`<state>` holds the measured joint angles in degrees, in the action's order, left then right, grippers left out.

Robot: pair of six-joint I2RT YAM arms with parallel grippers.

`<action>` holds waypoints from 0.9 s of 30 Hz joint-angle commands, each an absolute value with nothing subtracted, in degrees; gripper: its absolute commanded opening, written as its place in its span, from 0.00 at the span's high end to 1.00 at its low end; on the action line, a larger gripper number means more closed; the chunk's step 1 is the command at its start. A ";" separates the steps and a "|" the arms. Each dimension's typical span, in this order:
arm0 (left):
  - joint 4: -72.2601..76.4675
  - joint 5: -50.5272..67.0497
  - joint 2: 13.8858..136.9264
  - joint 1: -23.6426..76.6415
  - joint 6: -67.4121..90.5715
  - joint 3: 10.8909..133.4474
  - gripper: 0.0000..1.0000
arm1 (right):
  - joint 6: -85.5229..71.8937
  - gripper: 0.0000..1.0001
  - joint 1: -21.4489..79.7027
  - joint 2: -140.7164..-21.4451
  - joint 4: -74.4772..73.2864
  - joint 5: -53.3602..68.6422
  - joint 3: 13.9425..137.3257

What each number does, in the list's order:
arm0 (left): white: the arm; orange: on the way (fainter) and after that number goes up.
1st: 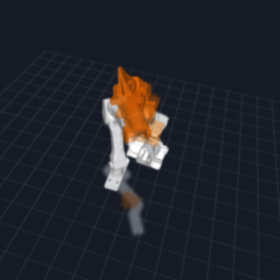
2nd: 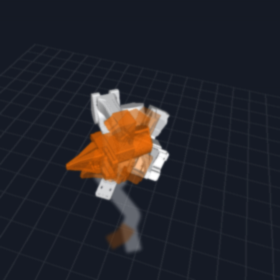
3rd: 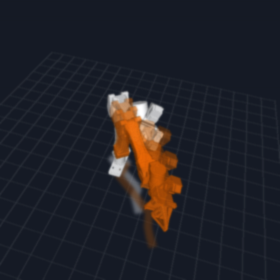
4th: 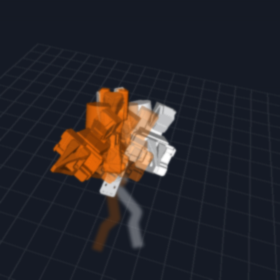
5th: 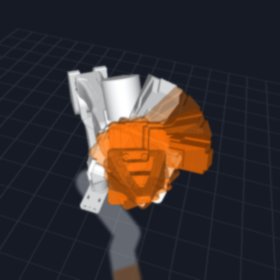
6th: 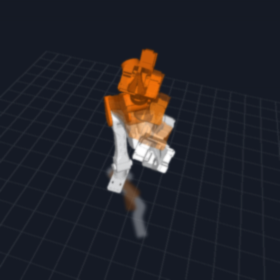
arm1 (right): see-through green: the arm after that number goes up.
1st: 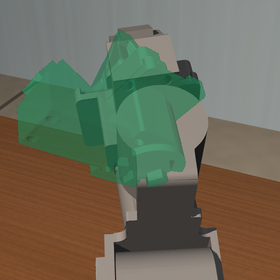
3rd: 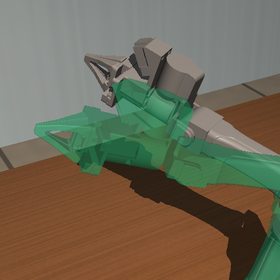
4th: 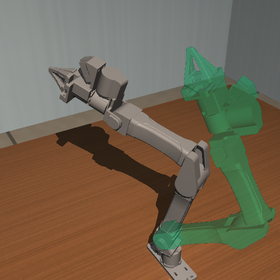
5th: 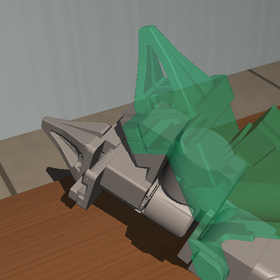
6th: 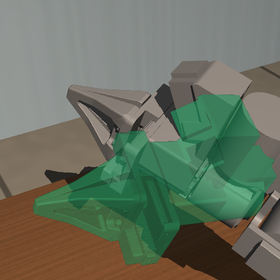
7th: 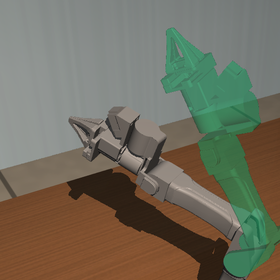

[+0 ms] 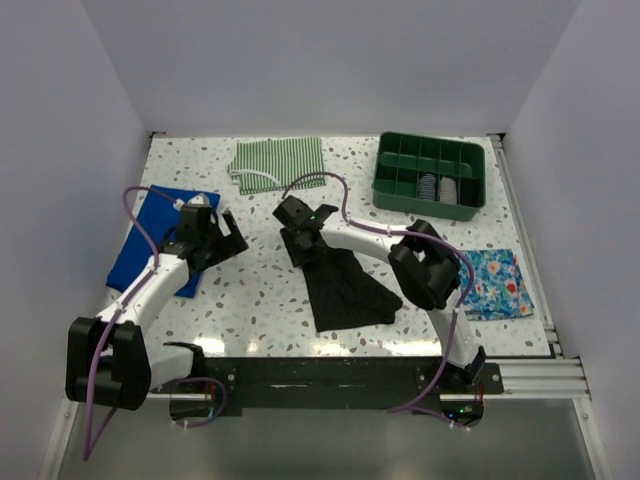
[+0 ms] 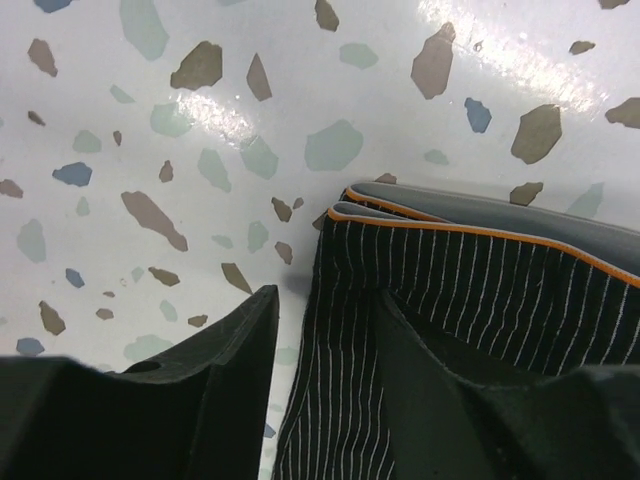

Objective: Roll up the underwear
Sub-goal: Flatten out the underwear at the center of the board.

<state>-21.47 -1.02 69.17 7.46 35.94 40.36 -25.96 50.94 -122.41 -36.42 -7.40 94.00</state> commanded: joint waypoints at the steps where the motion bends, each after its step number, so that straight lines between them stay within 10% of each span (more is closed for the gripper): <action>1: -18.90 -0.26 68.20 6.86 35.42 39.73 0.00 | -25.14 0.61 52.12 -125.76 -41.38 -13.70 99.31; 6: -19.07 -0.26 68.20 6.77 35.16 39.55 0.00 | -25.31 0.70 52.56 -127.70 -43.86 -16.61 100.81; 11: -19.07 -0.26 67.50 6.59 35.25 39.20 0.00 | -25.40 1.00 52.73 -127.10 -44.21 -17.49 100.81; 27: -19.42 0.95 65.48 5.45 34.98 39.46 0.00 | -24.43 1.00 52.73 -105.56 -42.19 -11.34 102.13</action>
